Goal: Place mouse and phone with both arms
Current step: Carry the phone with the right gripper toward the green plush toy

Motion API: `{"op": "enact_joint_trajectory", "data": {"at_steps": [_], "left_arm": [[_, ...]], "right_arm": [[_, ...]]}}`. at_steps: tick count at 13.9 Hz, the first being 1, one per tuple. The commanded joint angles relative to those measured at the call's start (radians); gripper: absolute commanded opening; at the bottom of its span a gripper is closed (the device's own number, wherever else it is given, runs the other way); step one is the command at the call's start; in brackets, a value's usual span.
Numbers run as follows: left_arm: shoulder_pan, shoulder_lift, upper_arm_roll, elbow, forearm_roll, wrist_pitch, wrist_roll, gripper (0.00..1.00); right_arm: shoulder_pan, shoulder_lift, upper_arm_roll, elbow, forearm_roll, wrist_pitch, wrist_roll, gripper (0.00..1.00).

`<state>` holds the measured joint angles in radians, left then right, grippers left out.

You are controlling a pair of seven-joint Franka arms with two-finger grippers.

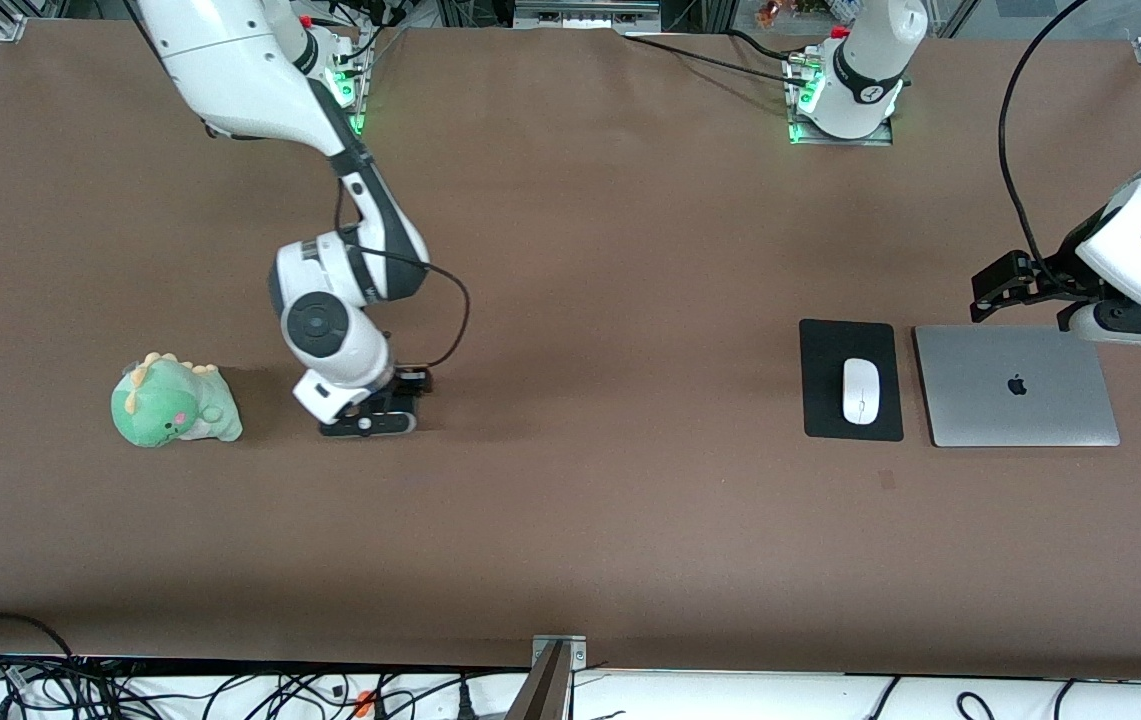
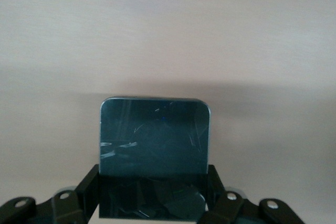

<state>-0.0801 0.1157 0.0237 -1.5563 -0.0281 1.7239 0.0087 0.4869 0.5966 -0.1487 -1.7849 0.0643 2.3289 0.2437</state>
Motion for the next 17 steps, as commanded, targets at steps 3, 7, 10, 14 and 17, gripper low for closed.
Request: {"op": "enact_joint_trajectory", "data": {"at_steps": [3,7,10,14,17], "left_arm": [[-0.004,0.018,0.008,0.038,-0.018,-0.021,-0.001,1.0],[-0.004,0.018,0.008,0.039,-0.019,-0.023,-0.003,1.0],[-0.001,0.018,0.008,0.041,-0.018,-0.023,-0.001,1.0],[-0.001,0.018,0.008,0.041,-0.018,-0.021,-0.001,1.0],[-0.001,0.018,0.008,0.041,-0.018,-0.021,-0.001,1.0]], "right_arm": [[-0.037,-0.136,-0.044,-0.295,0.0,0.261,-0.092,0.0],[-0.073,-0.12,-0.046,-0.372,0.0,0.421,-0.138,0.0],[-0.076,-0.113,-0.046,-0.383,0.002,0.44,-0.149,0.01],[-0.088,-0.113,-0.045,-0.383,0.003,0.437,-0.184,1.0],[-0.088,-0.116,-0.043,-0.351,0.002,0.403,-0.19,1.0]]}}
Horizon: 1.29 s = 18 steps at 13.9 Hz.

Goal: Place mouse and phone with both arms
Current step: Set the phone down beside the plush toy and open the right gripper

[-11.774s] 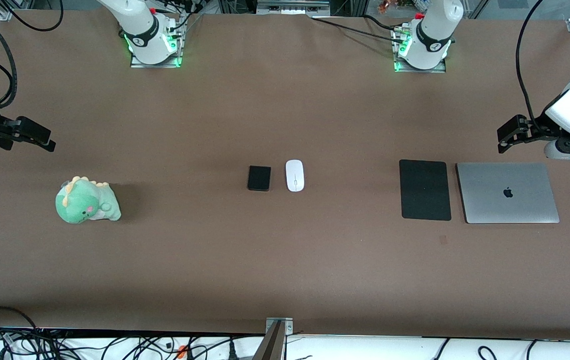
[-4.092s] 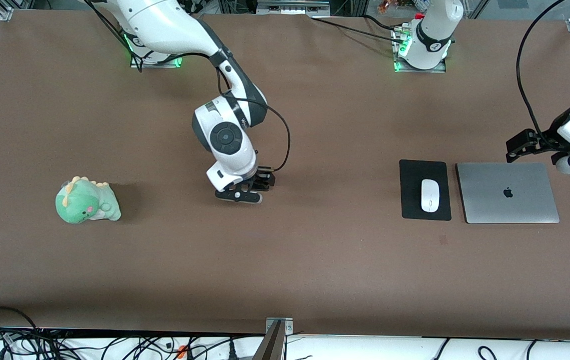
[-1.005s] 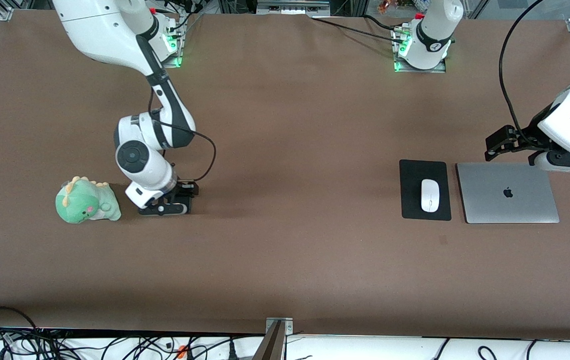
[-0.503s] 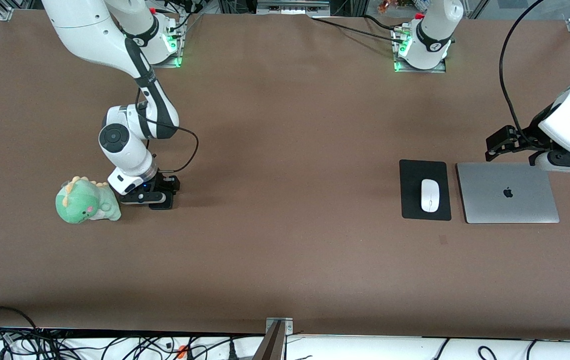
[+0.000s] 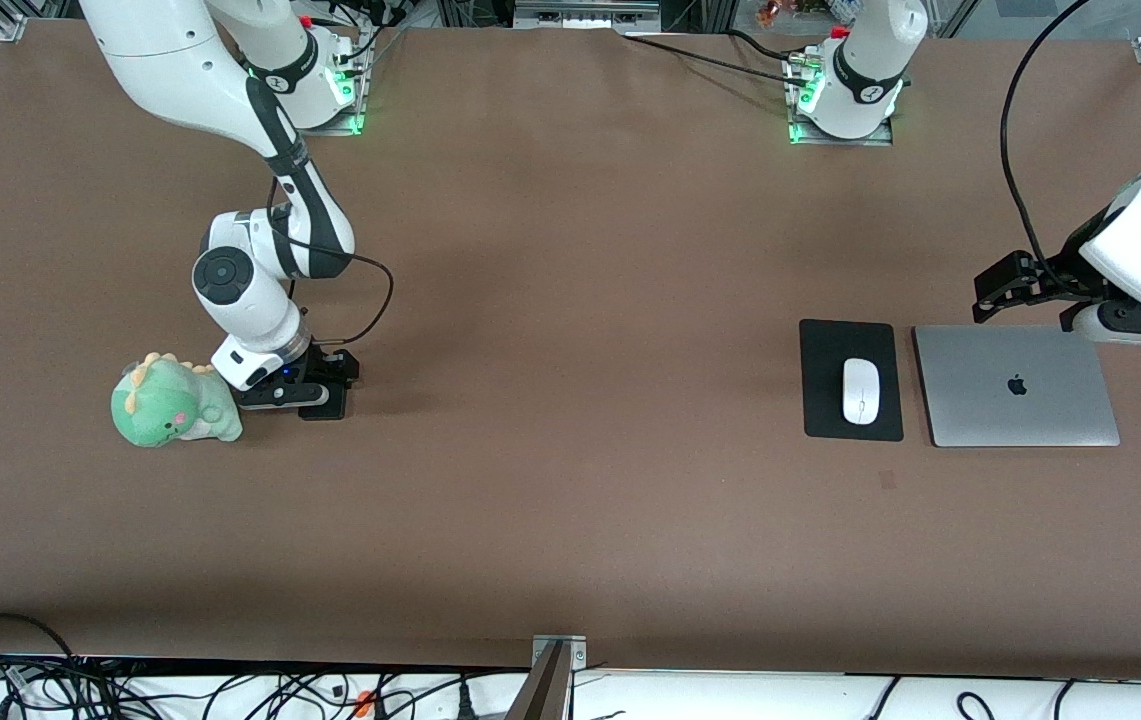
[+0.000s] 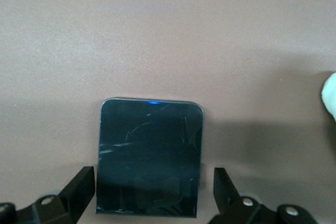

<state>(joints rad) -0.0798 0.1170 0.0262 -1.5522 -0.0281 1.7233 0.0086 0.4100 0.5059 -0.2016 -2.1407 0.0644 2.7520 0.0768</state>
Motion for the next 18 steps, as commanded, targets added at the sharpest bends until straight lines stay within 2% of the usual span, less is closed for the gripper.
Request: {"op": "enact_joint_trajectory", "data": {"at_steps": [1,6,9,11,14,16,18], "left_arm": [[-0.001,0.016,0.006,0.037,-0.019,-0.021,-0.001,1.0],[-0.001,0.016,0.006,0.037,-0.018,-0.021,-0.001,1.0],[-0.001,0.016,0.006,0.037,-0.018,-0.021,-0.001,1.0],[-0.001,0.016,0.006,0.037,-0.018,-0.021,-0.001,1.0],[-0.001,0.016,0.006,0.037,-0.018,-0.021,-0.001,1.0],[-0.001,0.016,0.006,0.037,-0.018,-0.021,-0.002,1.0],[0.0,0.016,0.006,0.037,-0.018,-0.021,-0.001,1.0]], "right_arm": [[-0.011,-0.027,0.01,0.033,0.003,-0.067,-0.022,1.0],[-0.011,-0.047,0.004,0.226,0.005,-0.337,-0.022,1.0],[-0.013,-0.087,-0.015,0.39,0.018,-0.574,-0.022,1.0],[-0.022,-0.107,-0.047,0.493,0.057,-0.736,-0.022,1.0],[-0.022,-0.133,-0.105,0.612,0.066,-0.926,-0.025,1.0],[-0.025,-0.165,-0.153,0.66,0.067,-1.046,-0.032,1.0],[-0.025,-0.237,-0.18,0.668,0.063,-1.136,-0.075,1.0]]}}
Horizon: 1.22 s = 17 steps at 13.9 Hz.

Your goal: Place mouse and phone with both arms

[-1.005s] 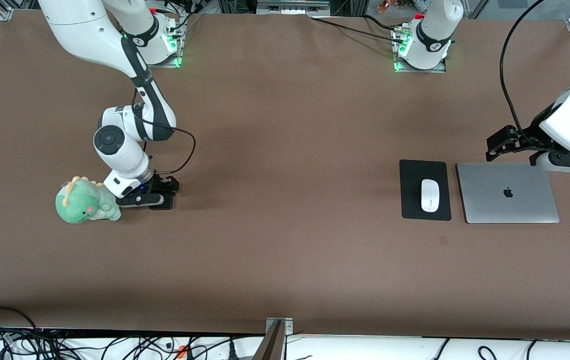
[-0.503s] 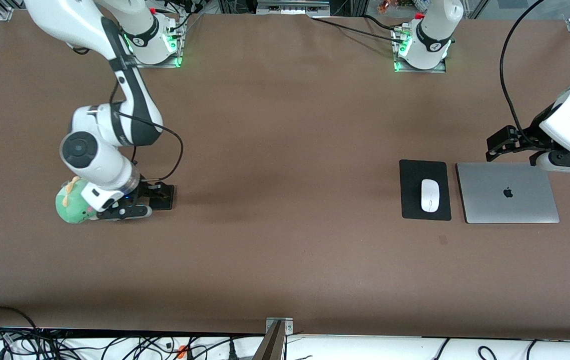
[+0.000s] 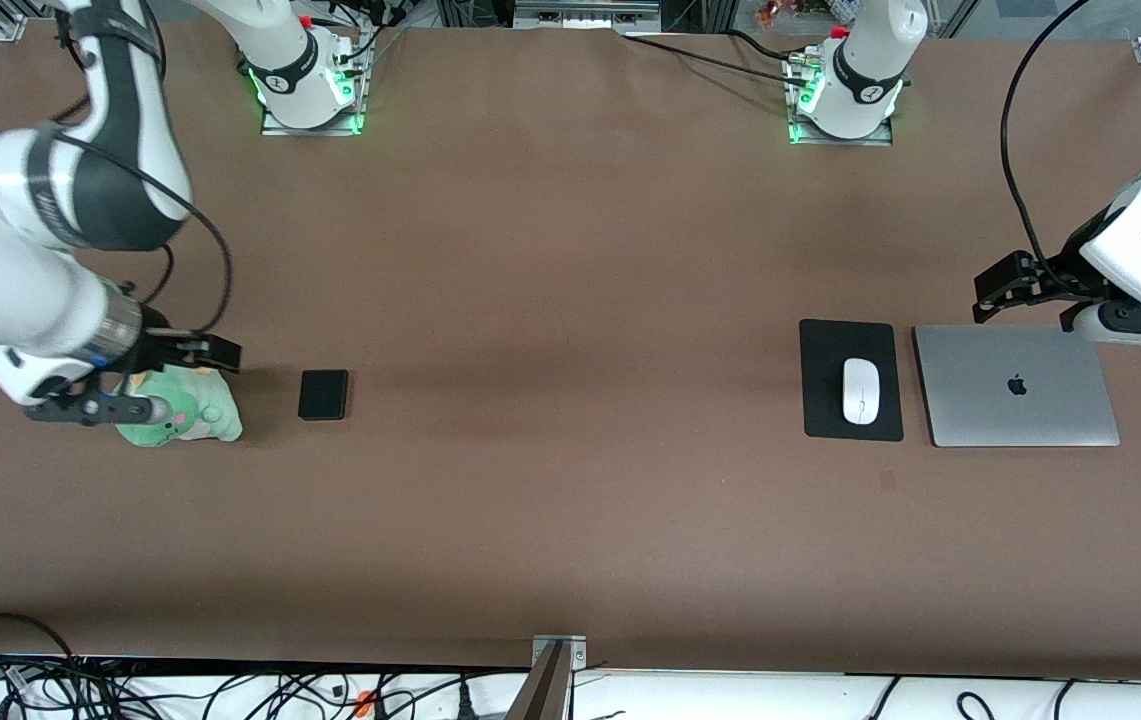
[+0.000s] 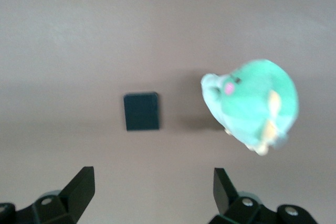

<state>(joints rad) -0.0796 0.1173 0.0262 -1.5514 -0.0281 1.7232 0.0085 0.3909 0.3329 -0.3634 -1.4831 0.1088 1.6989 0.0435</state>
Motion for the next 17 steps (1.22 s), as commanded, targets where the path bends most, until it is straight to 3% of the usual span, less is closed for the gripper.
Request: {"op": "enact_joint_trajectory", "data": {"at_steps": [1,4,8,17], "left_arm": [[0.0,0.016,0.006,0.036,-0.018,-0.021,-0.001,1.0],[0.0,0.016,0.006,0.036,-0.018,-0.021,-0.001,1.0],[0.0,0.016,0.006,0.036,-0.018,-0.021,-0.001,1.0],[-0.002,0.016,0.006,0.036,-0.018,-0.021,-0.001,1.0]], "right_arm": [[-0.009,-0.095,-0.02,0.01,0.006,-0.113,-0.042,1.0],[-0.11,-0.161,0.024,0.012,-0.011,-0.169,-0.045,1.0],[-0.3,-0.207,0.217,0.012,-0.089,-0.19,-0.054,1.0],[-0.303,-0.166,0.233,0.072,-0.112,-0.142,-0.04,1.0]]}}
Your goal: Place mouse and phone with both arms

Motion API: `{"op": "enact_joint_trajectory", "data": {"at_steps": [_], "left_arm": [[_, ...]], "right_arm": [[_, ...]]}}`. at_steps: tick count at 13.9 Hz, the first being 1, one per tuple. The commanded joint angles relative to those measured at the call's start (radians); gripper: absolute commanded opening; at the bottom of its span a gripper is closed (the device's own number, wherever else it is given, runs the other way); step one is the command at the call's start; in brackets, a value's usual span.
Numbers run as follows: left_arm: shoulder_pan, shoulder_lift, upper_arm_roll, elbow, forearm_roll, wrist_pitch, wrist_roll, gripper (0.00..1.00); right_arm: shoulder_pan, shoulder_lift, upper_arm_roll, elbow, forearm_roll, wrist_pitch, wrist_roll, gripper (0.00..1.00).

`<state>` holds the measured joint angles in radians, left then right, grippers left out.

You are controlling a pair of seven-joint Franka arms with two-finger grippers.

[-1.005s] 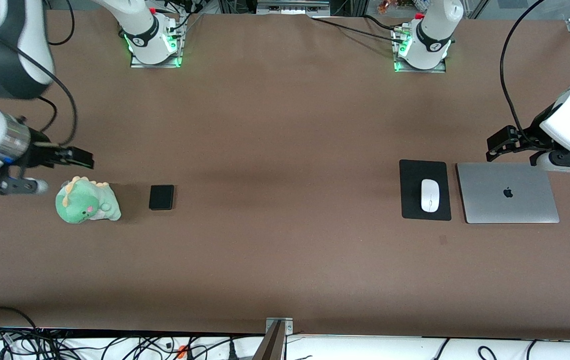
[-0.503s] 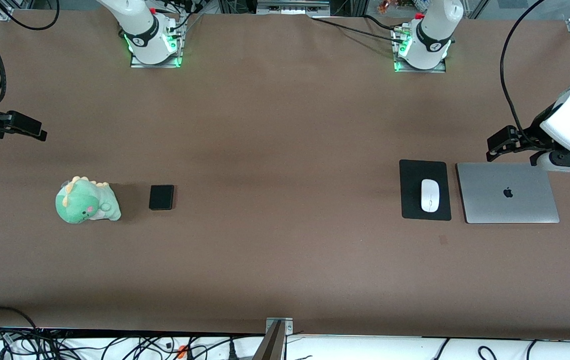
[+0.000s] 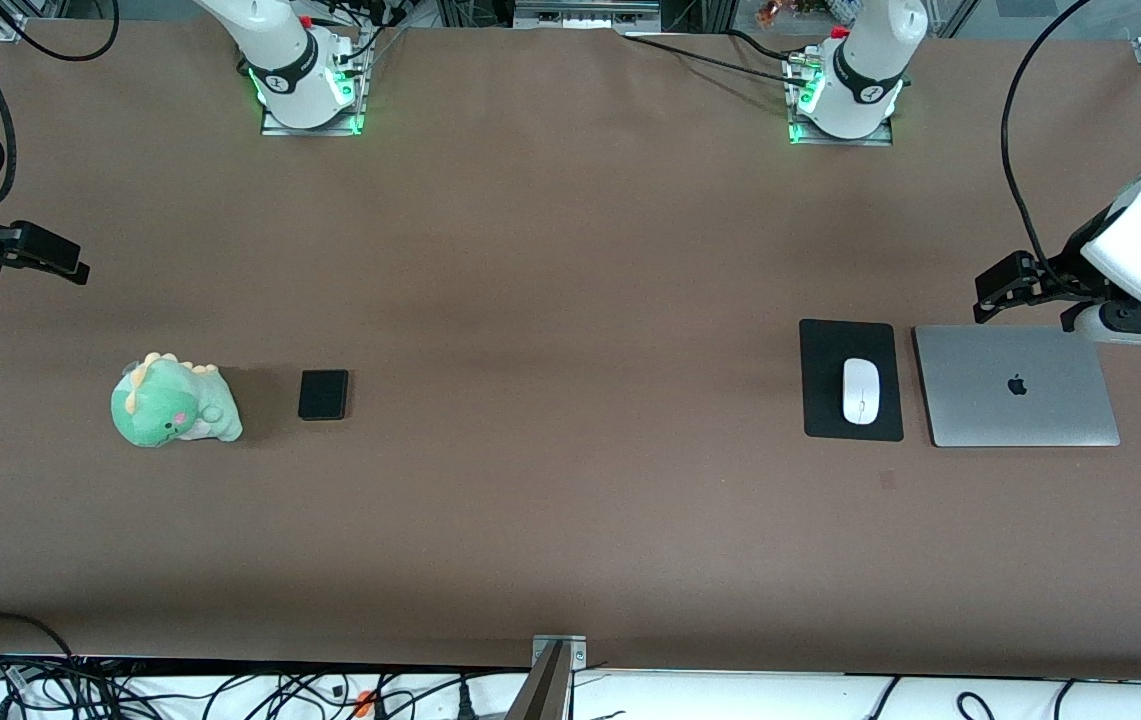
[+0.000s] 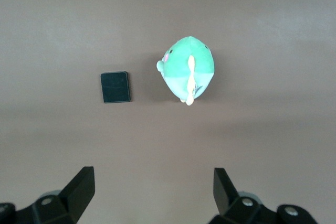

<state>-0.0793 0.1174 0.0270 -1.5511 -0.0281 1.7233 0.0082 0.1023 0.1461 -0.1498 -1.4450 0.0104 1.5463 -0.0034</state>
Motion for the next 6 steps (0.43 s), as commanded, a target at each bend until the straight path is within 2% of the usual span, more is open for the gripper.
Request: {"op": "enact_joint_trajectory", "data": {"at_steps": [1,6], "left_arm": [[-0.002,0.016,0.005,0.036,-0.018,-0.021,-0.001,1.0],[-0.002,0.016,0.005,0.036,-0.018,-0.021,-0.001,1.0]], "right_arm": [[-0.015,0.021,0.019,0.034,-0.013,0.011,0.008,1.0],[-0.01,0.016,0.021,0.034,-0.013,0.009,0.006,1.0]]}}
